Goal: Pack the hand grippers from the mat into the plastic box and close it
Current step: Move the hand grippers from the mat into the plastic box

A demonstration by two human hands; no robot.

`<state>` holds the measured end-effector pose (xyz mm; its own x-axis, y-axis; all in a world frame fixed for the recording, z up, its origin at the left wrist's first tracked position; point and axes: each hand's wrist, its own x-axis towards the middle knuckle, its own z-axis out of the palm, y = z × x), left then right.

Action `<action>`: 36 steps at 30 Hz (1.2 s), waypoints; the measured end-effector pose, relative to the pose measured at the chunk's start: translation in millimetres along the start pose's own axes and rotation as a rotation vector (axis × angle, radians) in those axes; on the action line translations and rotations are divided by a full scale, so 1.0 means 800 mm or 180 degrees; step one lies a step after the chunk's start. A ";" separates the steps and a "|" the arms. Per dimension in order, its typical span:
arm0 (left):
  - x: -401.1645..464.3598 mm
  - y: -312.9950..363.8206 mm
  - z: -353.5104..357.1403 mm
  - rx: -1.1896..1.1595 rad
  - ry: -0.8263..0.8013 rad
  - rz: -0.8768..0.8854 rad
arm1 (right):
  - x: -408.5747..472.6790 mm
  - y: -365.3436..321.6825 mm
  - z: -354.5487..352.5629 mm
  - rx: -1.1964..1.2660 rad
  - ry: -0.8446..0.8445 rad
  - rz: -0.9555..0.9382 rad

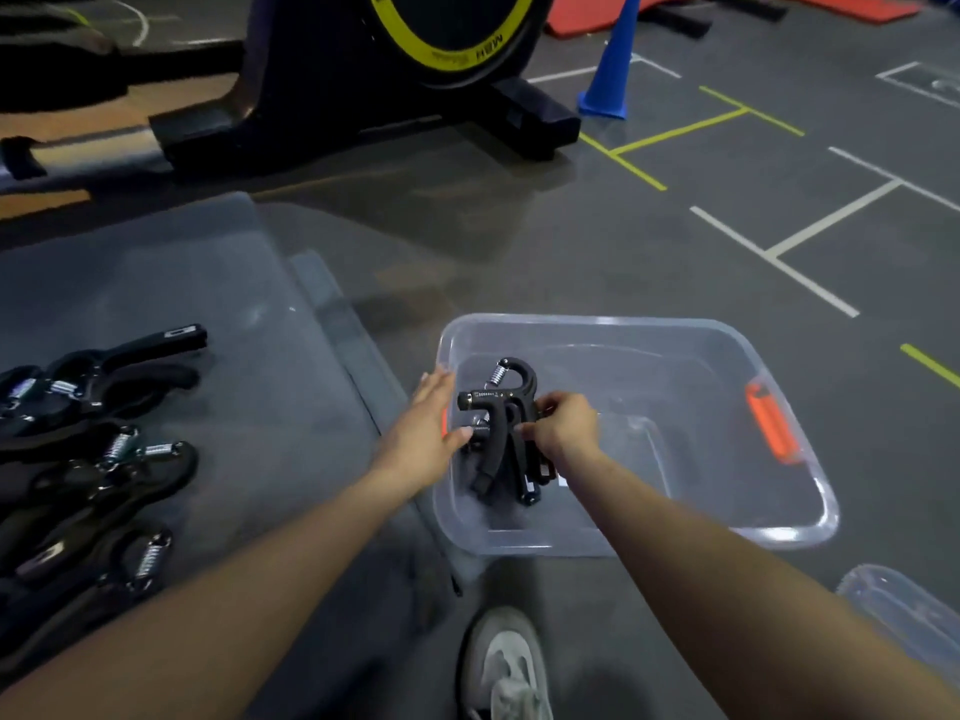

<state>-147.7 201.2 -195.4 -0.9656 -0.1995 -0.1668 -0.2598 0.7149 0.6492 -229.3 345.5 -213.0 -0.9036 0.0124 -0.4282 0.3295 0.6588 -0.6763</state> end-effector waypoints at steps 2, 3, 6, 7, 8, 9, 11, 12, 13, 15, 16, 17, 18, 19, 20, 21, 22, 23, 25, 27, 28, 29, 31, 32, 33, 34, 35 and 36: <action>0.007 -0.004 0.008 0.0122 -0.0033 0.0039 | 0.017 0.011 0.010 -0.0078 -0.0048 0.0177; 0.010 -0.005 0.010 0.0138 -0.0013 0.0052 | 0.025 0.015 0.014 -0.0104 -0.0086 0.0240; 0.014 -0.007 0.015 0.0166 0.0040 0.0051 | 0.042 0.024 0.024 -0.0179 -0.0186 0.0387; 0.014 -0.007 0.016 0.0150 0.0036 0.0053 | 0.046 0.026 0.027 -0.0205 -0.0207 0.0425; 0.014 -0.007 0.016 0.0138 0.0027 0.0054 | 0.048 0.028 0.028 -0.0207 -0.0232 0.0469; 0.013 -0.007 0.016 0.0140 0.0016 0.0054 | 0.050 0.030 0.030 -0.0195 -0.0261 0.0505; 0.013 -0.007 0.015 0.0166 0.0004 0.0057 | 0.055 0.034 0.033 -0.0182 -0.0269 0.0542; 0.013 -0.007 0.014 0.0172 0.0004 0.0052 | 0.056 0.035 0.035 -0.0184 -0.0263 0.0543; 0.013 -0.007 0.014 0.0171 0.0009 0.0049 | 0.058 0.036 0.037 -0.0198 -0.0262 0.0536; 0.013 -0.007 0.014 0.0174 0.0012 0.0044 | 0.061 0.038 0.041 -0.0210 -0.0263 0.0506; 0.012 -0.006 0.014 0.0178 0.0007 0.0043 | 0.062 0.039 0.044 -0.0197 -0.0269 0.0486; 0.012 -0.006 0.013 0.0180 0.0001 0.0042 | 0.064 0.040 0.047 -0.0196 -0.0270 0.0452; 0.012 -0.006 0.013 0.0178 -0.0003 0.0041 | 0.065 0.040 0.048 -0.0198 -0.0267 0.0412; 0.012 -0.005 0.013 0.0177 -0.0005 0.0043 | 0.067 0.042 0.050 -0.0203 -0.0263 0.0381; 0.012 -0.005 0.013 0.0183 -0.0010 0.0042 | 0.068 0.043 0.050 -0.0196 -0.0254 0.0372; 0.012 -0.006 0.013 0.0192 -0.0021 0.0040 | 0.069 0.044 0.051 -0.0189 -0.0256 0.0363; 0.012 -0.006 0.014 0.0199 -0.0031 0.0039 | 0.070 0.046 0.050 -0.0194 -0.0268 0.0349; 0.012 -0.006 0.014 0.0202 -0.0037 0.0044 | 0.070 0.047 0.050 -0.0221 -0.0285 0.0331; 0.012 -0.007 0.014 0.0218 -0.0034 0.0051 | 0.070 0.049 0.051 -0.0290 -0.0340 0.0259; 0.013 -0.008 0.014 0.0246 -0.0045 0.0038 | 0.069 0.048 0.050 -0.0292 -0.0362 0.0178; 0.014 -0.008 0.014 0.0255 -0.0058 0.0032 | 0.068 0.047 0.049 -0.0263 -0.0354 0.0140; 0.015 -0.009 0.014 0.0260 -0.0078 0.0030 | 0.067 0.044 0.048 -0.0228 -0.0339 0.0101; 0.016 -0.010 0.013 0.0279 -0.0148 0.0038 | 0.063 0.036 0.044 -0.0066 -0.0304 0.0024; 0.015 -0.009 0.011 0.0306 -0.0186 0.0042 | 0.059 0.028 0.040 0.0094 -0.0283 -0.0006; 0.014 -0.009 0.008 0.0352 -0.0206 0.0044 | 0.055 0.019 0.035 0.0266 -0.0267 -0.0042; 0.012 -0.009 0.006 0.0410 -0.0190 0.0045 | 0.049 0.009 0.030 0.0400 -0.0247 -0.0100; 0.009 -0.009 0.002 0.0463 -0.0124 0.0043 | 0.043 -0.003 0.024 0.0453 -0.0223 -0.0185; 0.005 -0.010 -0.003 0.0495 -0.0016 0.0025 | 0.036 -0.016 0.017 0.0450 -0.0199 -0.0302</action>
<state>-149.8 192.8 -199.1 -0.9676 -0.1904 -0.1661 -0.2503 0.8117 0.5277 -256.0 327.4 -224.9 -0.9152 -0.0944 -0.3919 0.2828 0.5425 -0.7911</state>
